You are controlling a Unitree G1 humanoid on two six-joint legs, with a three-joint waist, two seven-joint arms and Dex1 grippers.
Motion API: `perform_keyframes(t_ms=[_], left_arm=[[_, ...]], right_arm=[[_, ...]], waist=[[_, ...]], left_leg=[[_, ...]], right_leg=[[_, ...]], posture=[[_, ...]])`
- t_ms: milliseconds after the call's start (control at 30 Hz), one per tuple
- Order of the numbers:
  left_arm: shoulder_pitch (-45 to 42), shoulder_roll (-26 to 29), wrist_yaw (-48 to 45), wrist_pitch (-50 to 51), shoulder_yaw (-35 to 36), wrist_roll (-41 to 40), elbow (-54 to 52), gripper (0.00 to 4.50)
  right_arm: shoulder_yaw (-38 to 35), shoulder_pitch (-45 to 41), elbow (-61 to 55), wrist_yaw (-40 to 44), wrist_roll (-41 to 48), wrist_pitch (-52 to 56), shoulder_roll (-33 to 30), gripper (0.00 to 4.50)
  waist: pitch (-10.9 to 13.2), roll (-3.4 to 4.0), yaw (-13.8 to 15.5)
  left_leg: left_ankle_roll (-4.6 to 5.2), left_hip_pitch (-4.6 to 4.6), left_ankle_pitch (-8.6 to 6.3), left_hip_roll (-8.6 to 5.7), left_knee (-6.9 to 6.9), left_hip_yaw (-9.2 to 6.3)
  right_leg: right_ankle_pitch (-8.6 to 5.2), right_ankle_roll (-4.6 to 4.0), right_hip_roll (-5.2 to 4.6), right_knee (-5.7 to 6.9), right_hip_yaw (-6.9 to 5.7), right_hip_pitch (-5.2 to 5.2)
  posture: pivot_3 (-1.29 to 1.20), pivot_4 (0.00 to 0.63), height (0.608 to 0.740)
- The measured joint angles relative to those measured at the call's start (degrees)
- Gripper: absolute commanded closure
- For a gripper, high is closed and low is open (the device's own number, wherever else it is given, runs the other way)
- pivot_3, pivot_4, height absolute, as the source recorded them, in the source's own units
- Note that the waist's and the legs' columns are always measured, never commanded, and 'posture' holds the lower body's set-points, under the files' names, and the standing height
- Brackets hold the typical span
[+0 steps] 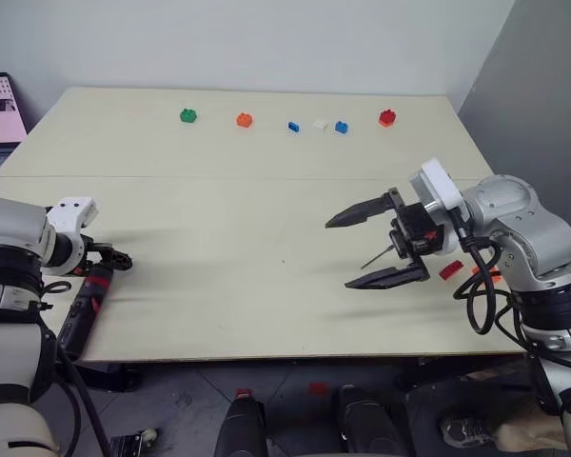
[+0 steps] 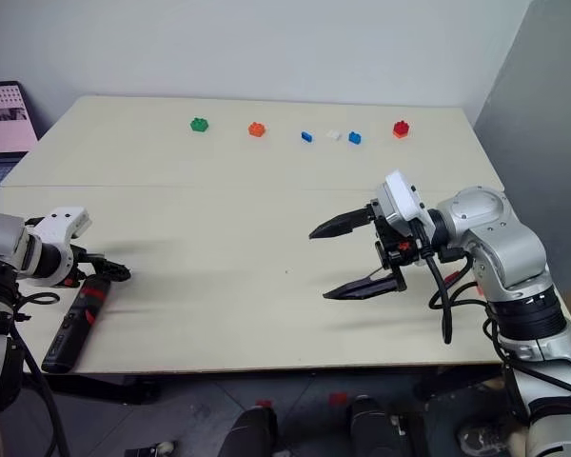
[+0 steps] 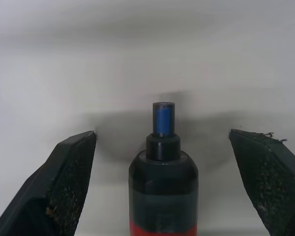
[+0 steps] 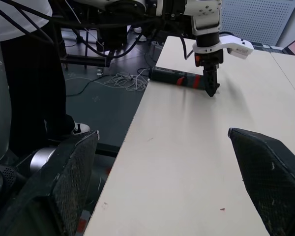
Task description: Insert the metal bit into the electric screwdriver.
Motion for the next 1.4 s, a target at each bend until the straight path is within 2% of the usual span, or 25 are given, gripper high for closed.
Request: perform_keyframes(t_ms=[133,233,567,833,967,1100,1133,1200,1267,1367,1400], left_arm=[[0.42,0.22,-1.21,1.34,-0.01,0.05,-0.89,0.00],[1.25,0.63,-1.52,2.40,-0.02,0.10,-2.18,0.47],[4.00,1.26,-1.15,3.94,0.37,0.28,-6.79,2.76],[4.43,1.25,-1.53,2.46,0.41,0.28,-7.47,2.85],[4.72,0.38,-3.84,-0.23,1.13,-1.02,-12.78,2.85],[4.88,-4.88,-4.92,-2.78,6.10,-5.94,-24.04,2.85],[4.85,-9.08,-3.98,-1.71,9.19,-8.44,-29.00,2.85],[4.76,-11.99,-3.47,-1.30,10.22,-10.51,-32.55,2.85],[5.15,-17.71,-1.28,-2.04,11.49,-12.71,-39.53,2.85],[7.13,-24.62,0.75,-8.73,11.91,-14.01,-46.56,2.85],[8.06,-29.88,2.98,-13.80,12.19,-14.36,-48.10,2.85]], right_arm=[[0.00,0.02,-0.23,-0.03,-0.05,0.00,-0.11,0.06],[0.00,0.02,-0.31,-0.02,-0.10,-0.03,-0.21,0.00],[0.03,0.04,-0.31,-0.13,-0.81,-0.13,-0.22,0.00],[0.02,0.33,-0.34,-0.56,-1.36,-0.13,-0.26,0.00],[-0.03,1.05,-1.08,-1.26,-1.89,-0.13,-1.05,0.00],[-2.06,2.67,-2.99,-3.22,-1.75,1.08,-3.32,0.00],[-3.85,3.80,-3.87,-4.87,-0.89,2.56,-4.58,0.00],[-5.21,3.90,-4.26,-6.25,-0.21,3.83,-4.76,0.00],[-8.54,5.02,-6.42,-9.59,2.30,6.80,-5.23,0.00],[-11.47,7.32,-9.05,-13.37,4.01,9.48,-6.18,0.00],[-12.75,8.72,-10.70,-15.98,4.39,10.62,-6.34,0.00]], waist=[[0.00,0.00,0.00],[0.00,0.00,-0.01],[0.00,0.00,0.00],[0.00,0.00,0.11],[0.00,-0.01,0.63],[-0.01,-0.03,1.68],[-0.01,-0.03,1.89],[-0.01,-0.04,1.75],[-0.01,-0.04,1.49],[-0.02,-0.03,1.36],[-0.02,-0.02,1.38]], left_leg=[[0.00,0.00,0.00,0.00,0.00,0.00],[0.00,0.01,0.00,0.00,0.00,0.00],[0.00,0.04,0.00,0.00,0.00,0.00],[0.00,0.04,0.01,0.00,0.01,-0.01],[-0.12,-0.01,0.08,-0.02,0.02,-0.04],[-0.16,-0.06,0.10,-0.02,0.03,-0.04],[-0.16,-0.12,0.10,-0.04,0.05,-0.04],[-0.16,-0.14,0.10,-0.04,0.08,-0.03],[-0.16,-0.13,0.10,-0.03,0.05,-0.05],[-0.16,-0.09,0.10,-0.03,0.02,-0.04],[-0.16,-0.06,0.10,-0.03,0.03,-0.03]], right_leg=[[0.00,0.00,0.00,0.00,0.00,0.00],[0.00,0.00,0.00,0.01,0.01,0.00],[0.00,0.00,0.00,0.02,0.01,0.01],[0.00,0.00,0.00,0.05,0.00,0.01],[-0.11,-0.20,-0.02,0.03,-0.03,0.02],[-0.15,-0.28,-0.04,-0.02,-0.04,0.03],[-0.13,-0.24,-0.07,-0.03,-0.04,0.04],[0.01,0.01,-0.06,-0.06,-0.03,0.03],[0.03,0.01,-0.04,-0.06,-0.02,0.03],[0.08,-0.08,-0.04,-0.06,0.01,0.03],[0.08,-0.09,-0.04,-0.03,0.01,0.03]], posture=[[0.00,0.150,0.740],[0.00,0.150,0.740],[0.00,0.150,0.740],[0.00,0.150,0.740],[0.00,0.150,0.740],[0.00,0.150,0.740],[0.00,0.150,0.740],[0.00,0.150,0.740],[0.00,0.150,0.740],[0.00,0.150,0.740],[0.00,0.150,0.740]])
